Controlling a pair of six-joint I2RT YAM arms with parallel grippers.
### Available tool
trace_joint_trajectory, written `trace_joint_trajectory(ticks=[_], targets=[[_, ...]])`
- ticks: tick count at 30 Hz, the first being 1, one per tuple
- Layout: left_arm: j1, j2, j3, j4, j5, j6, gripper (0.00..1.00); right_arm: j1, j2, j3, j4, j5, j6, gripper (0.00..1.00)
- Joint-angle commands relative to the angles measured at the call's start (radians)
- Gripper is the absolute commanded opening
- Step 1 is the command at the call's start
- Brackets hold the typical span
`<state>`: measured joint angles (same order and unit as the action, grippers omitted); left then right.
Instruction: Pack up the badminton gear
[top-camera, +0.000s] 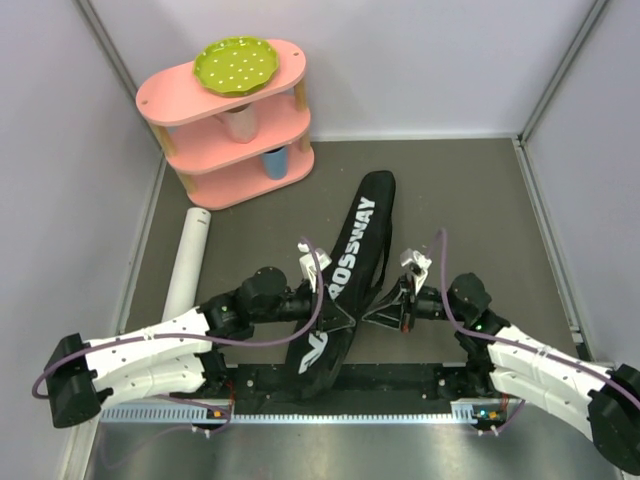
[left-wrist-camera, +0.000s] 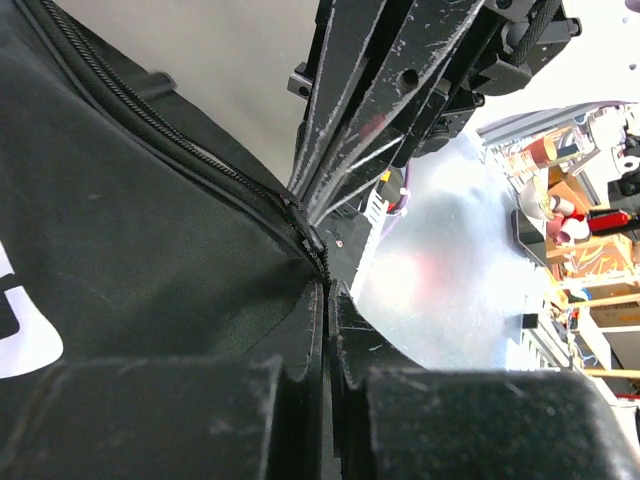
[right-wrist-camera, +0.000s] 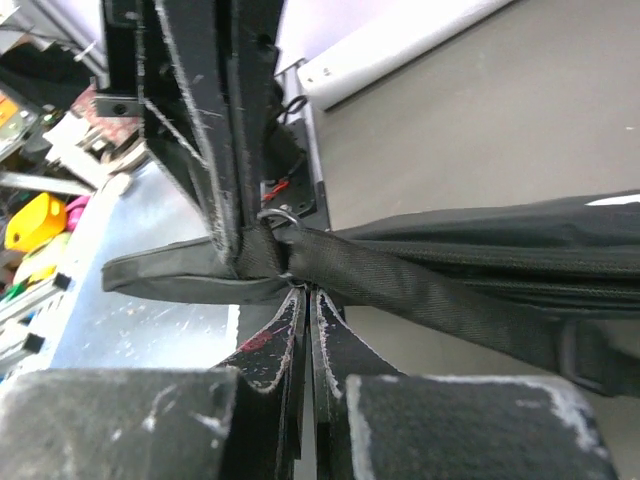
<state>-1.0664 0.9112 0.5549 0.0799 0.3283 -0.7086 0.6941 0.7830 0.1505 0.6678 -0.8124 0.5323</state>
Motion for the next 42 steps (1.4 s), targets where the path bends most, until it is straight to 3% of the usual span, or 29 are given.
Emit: trace_joint_trajectory(ticks=[1,8,15,20,25,34,36,37,40,42], targets=[[0.003,-0.061,0.005,0.040,-0.005,0.003,0.00,0.013,-0.065,0.063,-0.176,0.265,-0.057,0.00],[0.003,-0.117,-0.027,0.031,-0.006,-0.014,0.00,0.012,-0.087,0.145,-0.364,0.588,-0.074,0.00],[0.003,-0.179,-0.052,-0.037,-0.032,-0.015,0.00,-0.019,0.079,0.314,-0.517,0.909,-0.135,0.00],[0.003,-0.212,-0.092,-0.055,-0.057,-0.008,0.00,-0.113,0.215,0.412,-0.488,0.875,-0.166,0.00],[0.005,-0.216,-0.079,-0.204,-0.193,0.006,0.00,-0.120,0.251,0.521,-0.534,0.800,-0.193,0.00],[0.005,-0.242,-0.059,-0.135,-0.140,-0.002,0.00,-0.123,0.104,0.364,-0.577,0.576,-0.210,0.01],[0.005,-0.253,-0.050,-0.134,-0.124,-0.009,0.00,-0.123,0.058,0.259,-0.513,0.533,-0.190,0.07],[0.003,-0.258,-0.049,-0.134,-0.120,-0.009,0.00,-0.125,0.012,0.224,-0.478,0.506,-0.178,0.19],[0.003,-0.275,-0.039,-0.131,-0.109,-0.008,0.00,-0.125,-0.021,0.120,-0.364,0.436,-0.108,0.42],[0.003,-0.282,-0.035,-0.143,-0.110,-0.008,0.00,-0.127,-0.008,0.116,-0.353,0.424,-0.104,0.46]])
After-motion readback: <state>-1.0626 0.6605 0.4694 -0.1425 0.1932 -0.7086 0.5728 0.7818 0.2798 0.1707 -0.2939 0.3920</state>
